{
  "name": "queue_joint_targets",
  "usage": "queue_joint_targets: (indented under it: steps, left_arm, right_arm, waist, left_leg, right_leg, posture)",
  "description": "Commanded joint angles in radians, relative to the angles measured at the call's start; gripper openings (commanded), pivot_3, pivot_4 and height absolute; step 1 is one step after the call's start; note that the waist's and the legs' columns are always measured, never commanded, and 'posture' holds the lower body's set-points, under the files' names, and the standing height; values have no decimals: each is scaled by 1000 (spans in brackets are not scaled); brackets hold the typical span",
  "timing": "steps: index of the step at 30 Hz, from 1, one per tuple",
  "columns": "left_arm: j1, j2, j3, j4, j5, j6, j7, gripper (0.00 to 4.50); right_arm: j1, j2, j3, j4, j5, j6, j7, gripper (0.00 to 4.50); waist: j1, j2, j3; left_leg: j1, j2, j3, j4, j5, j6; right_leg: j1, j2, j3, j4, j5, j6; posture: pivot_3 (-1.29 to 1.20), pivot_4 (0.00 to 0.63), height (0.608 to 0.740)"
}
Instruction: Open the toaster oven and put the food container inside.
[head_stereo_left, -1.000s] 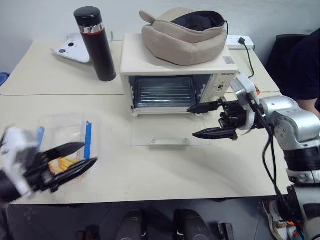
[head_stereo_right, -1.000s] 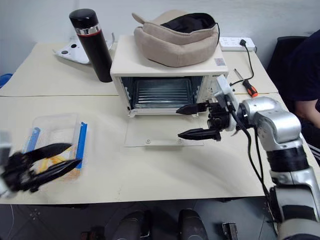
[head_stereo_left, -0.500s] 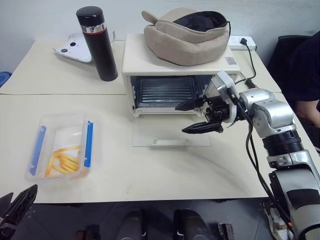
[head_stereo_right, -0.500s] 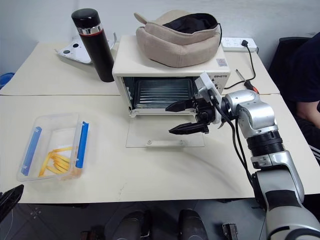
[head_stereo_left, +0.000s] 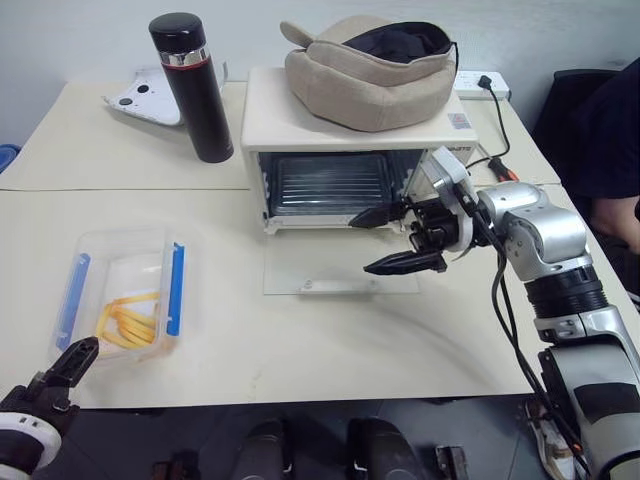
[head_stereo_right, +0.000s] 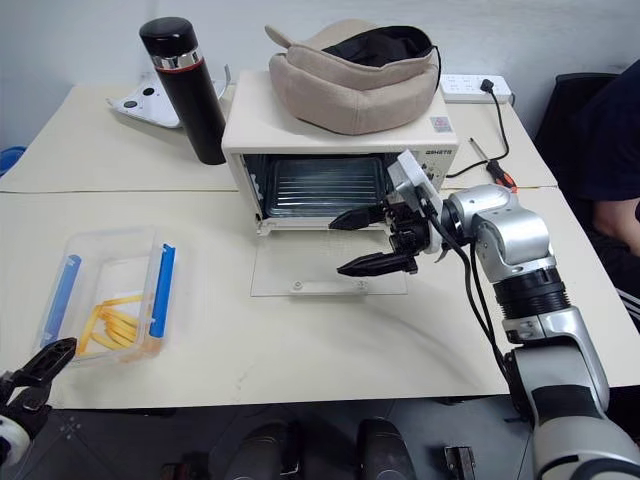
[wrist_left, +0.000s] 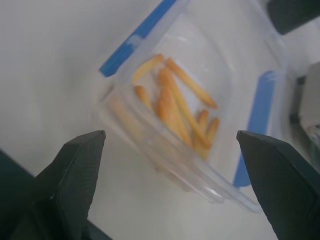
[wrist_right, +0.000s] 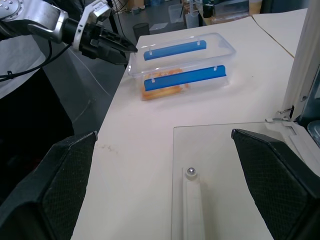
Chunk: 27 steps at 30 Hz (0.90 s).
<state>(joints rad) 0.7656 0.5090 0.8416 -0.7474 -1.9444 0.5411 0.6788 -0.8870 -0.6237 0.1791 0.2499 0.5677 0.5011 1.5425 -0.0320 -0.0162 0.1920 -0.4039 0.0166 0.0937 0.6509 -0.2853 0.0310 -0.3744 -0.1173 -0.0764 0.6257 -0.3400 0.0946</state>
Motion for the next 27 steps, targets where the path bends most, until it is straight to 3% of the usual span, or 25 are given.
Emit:
queue_joint_targets:
  steps: [1, 7, 11, 22, 27]
  left_arm:
    - [-49, 34, -49, -19, -28, -84, 105, 4465]
    - [-174, 62, -145, 16, -28, -141, 271, 4465]
    - [-206, 56, -159, 32, -28, -146, 314, 3667]
    - [-266, 88, -97, 164, -28, -77, 344, 432]
    - [-263, 241, 10, 308, -28, 90, 259, 249]
  right_arm:
    - [4, -18, -48, -54, 27, 14, 26, 4500]
    - [29, -28, -68, -95, 30, 32, 8, 4500]
    - [38, -43, -94, -125, 44, 55, -4, 4500]
    - [78, -66, -127, -200, 57, 81, -30, 4500]
    - [86, -101, -145, -221, 100, 166, -23, 4500]
  waist:
    - [1, 0, 0]
    - [4, 0, 0]
    - [4, 0, 0]
    - [4, 0, 0]
    - [4, -1, 0]
  left_leg:
    - [0, 0, 0, 0, 0, 0]
    - [0, 0, 0, 0, 1, 0]
    - [0, 0, 0, 1, 1, 0]
    - [1, 0, 0, 1, 1, 0]
    - [0, 0, 0, 1, 2, 0]
  right_leg:
    - [0, 0, 0, 0, 0, 0]
    - [1, 1, -1, 1, 0, 0]
    - [1, 1, -1, 0, 0, 0]
    - [2, 1, -1, 1, 0, 0]
    - [1, 2, -1, 1, 0, 0]
  posture:
    - [0, 150, 740]
    - [0, 150, 740]
    - [0, 150, 740]
    - [0, 150, 740]
    - [0, 150, 740]
